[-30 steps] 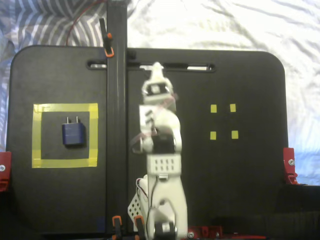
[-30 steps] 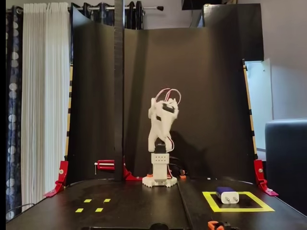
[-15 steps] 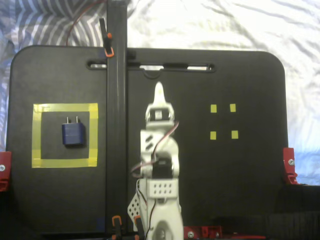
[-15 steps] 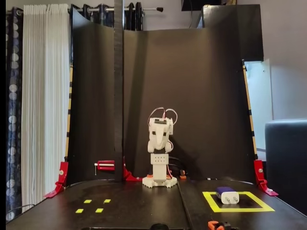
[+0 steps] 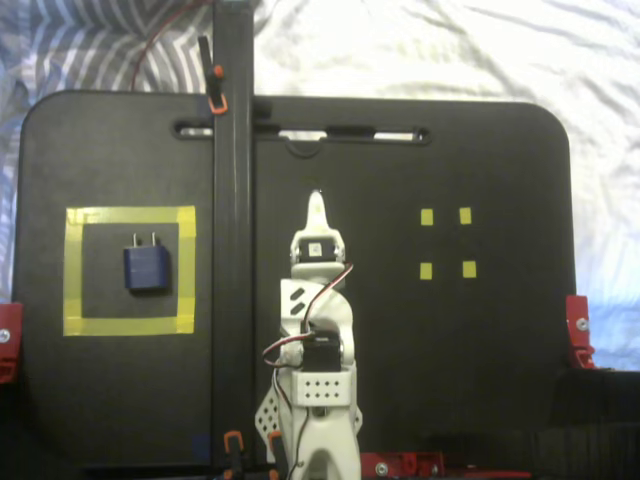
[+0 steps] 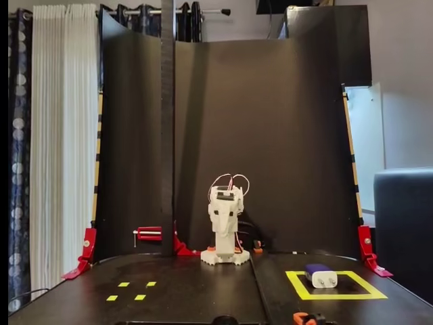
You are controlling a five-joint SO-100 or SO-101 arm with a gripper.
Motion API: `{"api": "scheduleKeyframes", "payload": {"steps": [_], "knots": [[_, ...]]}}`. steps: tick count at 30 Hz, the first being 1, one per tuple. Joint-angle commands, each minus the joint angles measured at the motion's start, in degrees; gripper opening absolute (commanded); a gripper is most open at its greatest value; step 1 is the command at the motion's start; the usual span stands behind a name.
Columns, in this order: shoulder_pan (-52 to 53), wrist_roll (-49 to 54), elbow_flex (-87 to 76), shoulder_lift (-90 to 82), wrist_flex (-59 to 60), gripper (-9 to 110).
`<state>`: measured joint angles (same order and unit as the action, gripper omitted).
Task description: Grasp a block and put it in the designated area.
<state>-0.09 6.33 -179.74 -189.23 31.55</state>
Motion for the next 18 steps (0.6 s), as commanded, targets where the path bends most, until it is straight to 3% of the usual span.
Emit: {"api": "scheduleKeyframes", "payload": {"steps": [1,9,18], "knots": [[-0.3,0.3,-0.4,-0.5,3.1,0],[-0.3,0.4,-0.4,-0.5,11.8,0],[-0.4,0.4,-0.4,-0.5,11.8,0]]}}
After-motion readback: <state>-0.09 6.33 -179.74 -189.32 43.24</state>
